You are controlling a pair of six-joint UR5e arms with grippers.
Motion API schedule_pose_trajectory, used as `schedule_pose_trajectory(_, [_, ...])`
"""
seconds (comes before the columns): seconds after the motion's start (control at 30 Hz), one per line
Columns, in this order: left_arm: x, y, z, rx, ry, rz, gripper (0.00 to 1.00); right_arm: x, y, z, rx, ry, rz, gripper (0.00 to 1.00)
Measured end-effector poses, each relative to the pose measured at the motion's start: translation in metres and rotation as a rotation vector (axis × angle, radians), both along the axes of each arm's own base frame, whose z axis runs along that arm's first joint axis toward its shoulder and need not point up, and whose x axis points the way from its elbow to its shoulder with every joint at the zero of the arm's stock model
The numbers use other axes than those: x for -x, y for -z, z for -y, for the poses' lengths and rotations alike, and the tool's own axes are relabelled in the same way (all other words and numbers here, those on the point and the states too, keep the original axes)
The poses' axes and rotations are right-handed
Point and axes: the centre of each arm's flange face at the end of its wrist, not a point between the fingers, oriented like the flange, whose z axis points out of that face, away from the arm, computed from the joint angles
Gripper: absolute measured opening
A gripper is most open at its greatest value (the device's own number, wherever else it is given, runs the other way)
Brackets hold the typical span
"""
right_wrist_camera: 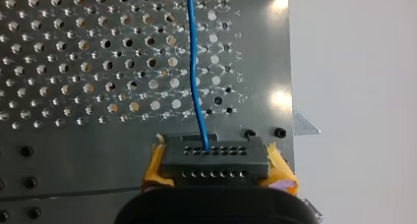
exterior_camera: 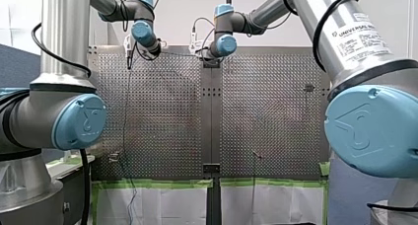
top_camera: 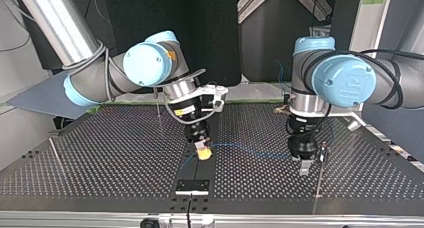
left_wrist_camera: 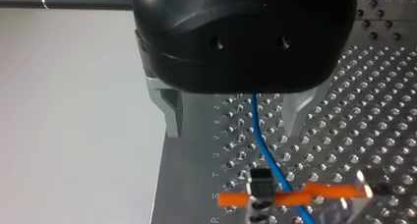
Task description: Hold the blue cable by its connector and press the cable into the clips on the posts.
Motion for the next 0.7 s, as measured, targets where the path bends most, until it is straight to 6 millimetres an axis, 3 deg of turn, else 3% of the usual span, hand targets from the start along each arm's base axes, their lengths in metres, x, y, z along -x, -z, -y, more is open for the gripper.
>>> schedule_pose_trajectory(0.23, [0.0008, 0.0005, 0.0011, -0.002, 0.001, -0.004, 1.00, -0.0004, 0.0001, -0.0006, -0.001, -0.001, -0.001, 0.00])
schedule_pose_trajectory(0.27, [0.0010, 0.0006, 0.0016, -0.003, 0.002, -0.005, 0.86, -0.0005, 0.0001, -0.0007, -0.001, -0.001, 0.000, 0.00])
schedule_pose_trajectory(0.3, [0.0013, 0.0007, 0.0020, -0.003, 0.003, -0.006, 0.86, -0.0005, 0.0001, -0.0008, -0.001, -0.001, -0.001, 0.00])
schedule_pose_trajectory(0.33, [0.0015, 0.0008, 0.0023, -0.004, 0.004, -0.007, 0.75, -0.0005, 0.0001, -0.0008, 0.000, -0.001, -0.001, 0.00])
schedule_pose_trajectory(0.37, [0.0018, 0.0011, 0.0026, -0.003, 0.004, -0.009, 0.57, -0.0006, 0.0001, -0.0009, -0.001, -0.002, -0.001, 0.00])
schedule_pose_trajectory(0.4, [0.0021, 0.0013, 0.0026, -0.003, 0.003, -0.010, 0.57, -0.0006, 0.0001, -0.0010, -0.001, -0.002, -0.001, 0.00])
schedule_pose_trajectory(0.43, [0.0024, 0.0015, 0.0026, -0.003, 0.000, -0.012, 0.42, -0.0008, 0.0001, -0.0012, -0.001, -0.002, -0.001, 0.00])
schedule_pose_trajectory(0.47, [0.0029, 0.0017, 0.0027, -0.003, -0.005, -0.014, 0.17, -0.0010, 0.0001, -0.0015, -0.001, -0.002, 0.000, 0.00])
schedule_pose_trajectory(0.5, [0.0032, 0.0018, 0.0027, -0.004, -0.009, -0.015, 0.17, -0.0011, 0.0001, -0.0016, -0.001, -0.003, -0.001, 0.00])
schedule_pose_trajectory(0.53, [0.0036, 0.0018, 0.0028, -0.004, -0.013, -0.016, 0.00, -0.0010, 0.0001, -0.0015, -0.001, -0.003, -0.001, 0.00])
schedule_pose_trajectory(0.7, [0.0050, 0.0022, 0.0038, -0.003, -0.026, -0.017, 0.00, -0.0008, 0.0001, -0.0013, -0.001, -0.002, -0.001, 0.00])
